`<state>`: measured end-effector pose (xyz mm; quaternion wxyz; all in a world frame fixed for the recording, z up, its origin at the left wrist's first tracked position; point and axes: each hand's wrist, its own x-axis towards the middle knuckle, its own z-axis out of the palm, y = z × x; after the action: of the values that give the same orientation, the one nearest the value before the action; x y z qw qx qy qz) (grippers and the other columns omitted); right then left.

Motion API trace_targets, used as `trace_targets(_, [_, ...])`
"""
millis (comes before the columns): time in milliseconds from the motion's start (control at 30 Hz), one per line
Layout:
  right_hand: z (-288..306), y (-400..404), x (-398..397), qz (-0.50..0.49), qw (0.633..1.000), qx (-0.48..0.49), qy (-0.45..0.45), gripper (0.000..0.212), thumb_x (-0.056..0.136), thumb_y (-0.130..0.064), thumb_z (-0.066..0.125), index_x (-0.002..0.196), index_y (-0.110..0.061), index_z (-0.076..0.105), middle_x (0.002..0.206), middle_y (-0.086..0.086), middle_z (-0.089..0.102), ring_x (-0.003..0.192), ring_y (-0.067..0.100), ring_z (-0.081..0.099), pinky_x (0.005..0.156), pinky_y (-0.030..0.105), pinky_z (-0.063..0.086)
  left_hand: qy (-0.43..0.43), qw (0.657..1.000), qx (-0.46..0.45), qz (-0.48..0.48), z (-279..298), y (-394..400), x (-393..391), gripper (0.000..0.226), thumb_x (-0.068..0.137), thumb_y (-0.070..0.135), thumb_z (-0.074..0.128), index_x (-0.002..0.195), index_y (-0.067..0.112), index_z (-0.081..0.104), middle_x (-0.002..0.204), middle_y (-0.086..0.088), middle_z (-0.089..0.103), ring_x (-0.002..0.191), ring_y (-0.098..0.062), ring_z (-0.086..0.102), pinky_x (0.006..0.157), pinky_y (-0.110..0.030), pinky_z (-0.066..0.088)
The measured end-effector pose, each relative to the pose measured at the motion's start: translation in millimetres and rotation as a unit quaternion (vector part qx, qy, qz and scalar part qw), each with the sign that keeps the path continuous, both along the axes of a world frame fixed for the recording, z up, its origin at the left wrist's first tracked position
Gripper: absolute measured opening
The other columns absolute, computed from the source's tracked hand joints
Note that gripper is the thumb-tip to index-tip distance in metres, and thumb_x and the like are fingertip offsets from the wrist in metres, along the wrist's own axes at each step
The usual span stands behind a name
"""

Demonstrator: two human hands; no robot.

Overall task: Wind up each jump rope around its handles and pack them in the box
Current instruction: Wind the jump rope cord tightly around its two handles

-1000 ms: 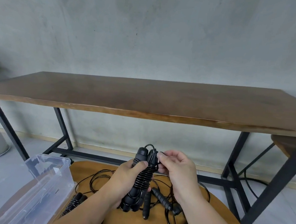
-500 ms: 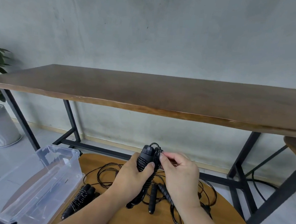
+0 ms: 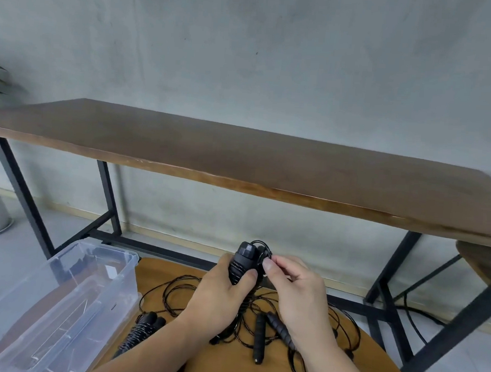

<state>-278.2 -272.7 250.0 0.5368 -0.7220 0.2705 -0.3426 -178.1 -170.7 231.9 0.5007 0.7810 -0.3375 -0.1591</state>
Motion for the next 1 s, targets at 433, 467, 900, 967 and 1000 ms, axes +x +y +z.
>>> trace_targets(433, [10,24,24,-0.060,0.988,0.144,0.001,0.020,0.085,-0.010,0.069,0.079,-0.029,0.076,0.078,-0.012,0.076,0.084,0.006,0.070,0.077,0.022,0.055,-0.055,0.998,-0.012,0.030,-4,9,13,0.020,0.096,0.048,0.051,0.105,0.030,0.047,0.080,0.008,0.061,0.072,-0.005,0.058,0.057,-0.017,0.038])
trace_targets(467, [11,25,26,-0.071,0.987,0.146,-0.001,0.020,0.085,-0.011,0.069,0.078,-0.029,0.076,0.079,-0.009,0.076,0.085,0.011,0.071,0.078,0.026,0.056,-0.068,0.997,-0.014,0.044,-3,8,11,0.021,0.096,0.048,0.051,0.105,0.031,0.046,0.081,0.008,0.061,0.072,-0.006,0.058,0.057,-0.018,0.039])
trace_targets(900, [8,13,39,-0.085,0.986,0.109,0.088,0.013,0.085,-0.011,0.063,0.094,-0.014,0.053,0.079,0.005,0.062,0.060,0.017,0.058,0.060,0.035,0.054,-0.088,0.992,0.022,0.093,0,-1,7,0.024,0.097,0.049,0.049,0.099,0.029,0.036,0.078,0.011,0.057,0.067,-0.007,0.057,0.057,-0.025,0.040])
trace_targets(967, [6,14,40,-0.064,0.990,0.082,0.093,0.016,0.085,-0.013,0.060,0.086,-0.016,0.045,0.077,0.003,0.050,0.065,0.018,0.047,0.058,0.035,0.042,-0.020,0.995,-0.008,0.099,2,-4,10,0.023,0.098,0.046,0.050,0.097,0.025,0.042,0.075,0.008,0.059,0.063,-0.009,0.055,0.053,-0.026,0.038])
trace_targets(1000, [6,15,41,-0.053,0.992,0.078,0.090,0.019,0.085,-0.012,0.059,0.083,-0.016,0.040,0.076,0.004,0.044,0.066,0.019,0.041,0.058,0.034,0.037,0.015,0.995,-0.029,0.098,4,-6,12,0.022,0.098,0.045,0.050,0.097,0.023,0.046,0.074,0.006,0.059,0.062,-0.010,0.055,0.053,-0.026,0.038])
